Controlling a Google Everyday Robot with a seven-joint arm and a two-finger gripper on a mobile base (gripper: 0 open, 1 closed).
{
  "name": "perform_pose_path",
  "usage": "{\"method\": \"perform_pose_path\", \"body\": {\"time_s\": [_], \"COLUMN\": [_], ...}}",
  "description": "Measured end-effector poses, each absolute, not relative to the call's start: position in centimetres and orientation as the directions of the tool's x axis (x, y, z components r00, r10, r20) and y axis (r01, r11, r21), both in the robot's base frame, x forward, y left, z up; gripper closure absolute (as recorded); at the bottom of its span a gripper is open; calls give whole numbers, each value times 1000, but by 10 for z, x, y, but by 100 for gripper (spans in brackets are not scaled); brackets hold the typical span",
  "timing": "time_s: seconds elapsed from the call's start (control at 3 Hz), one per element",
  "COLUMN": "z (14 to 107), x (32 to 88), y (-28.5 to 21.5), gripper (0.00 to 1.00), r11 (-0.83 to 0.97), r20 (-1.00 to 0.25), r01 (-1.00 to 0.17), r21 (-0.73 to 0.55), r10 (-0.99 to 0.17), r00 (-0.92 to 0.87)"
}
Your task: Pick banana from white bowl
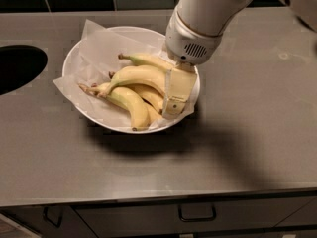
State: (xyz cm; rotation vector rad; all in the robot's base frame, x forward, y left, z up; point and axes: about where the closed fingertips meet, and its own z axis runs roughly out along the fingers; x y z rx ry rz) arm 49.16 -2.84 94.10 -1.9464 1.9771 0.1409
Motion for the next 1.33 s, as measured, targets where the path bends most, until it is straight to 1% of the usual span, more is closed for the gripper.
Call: {"method": "perform_pose_path", "body": {"time_s": [0.67, 1.0, 1.33], "z": [923, 925, 928], "x": [506, 513, 518], "y": [-19, -16, -12], "gripper": [18, 19, 25], "r11": [65, 64, 60], "r20": [-331, -324, -313], "r01": [-982, -981, -980], "r21": [-178, -184, -188], "r10": [-944, -946, -950], "r00": [-3, -1, 2]}}
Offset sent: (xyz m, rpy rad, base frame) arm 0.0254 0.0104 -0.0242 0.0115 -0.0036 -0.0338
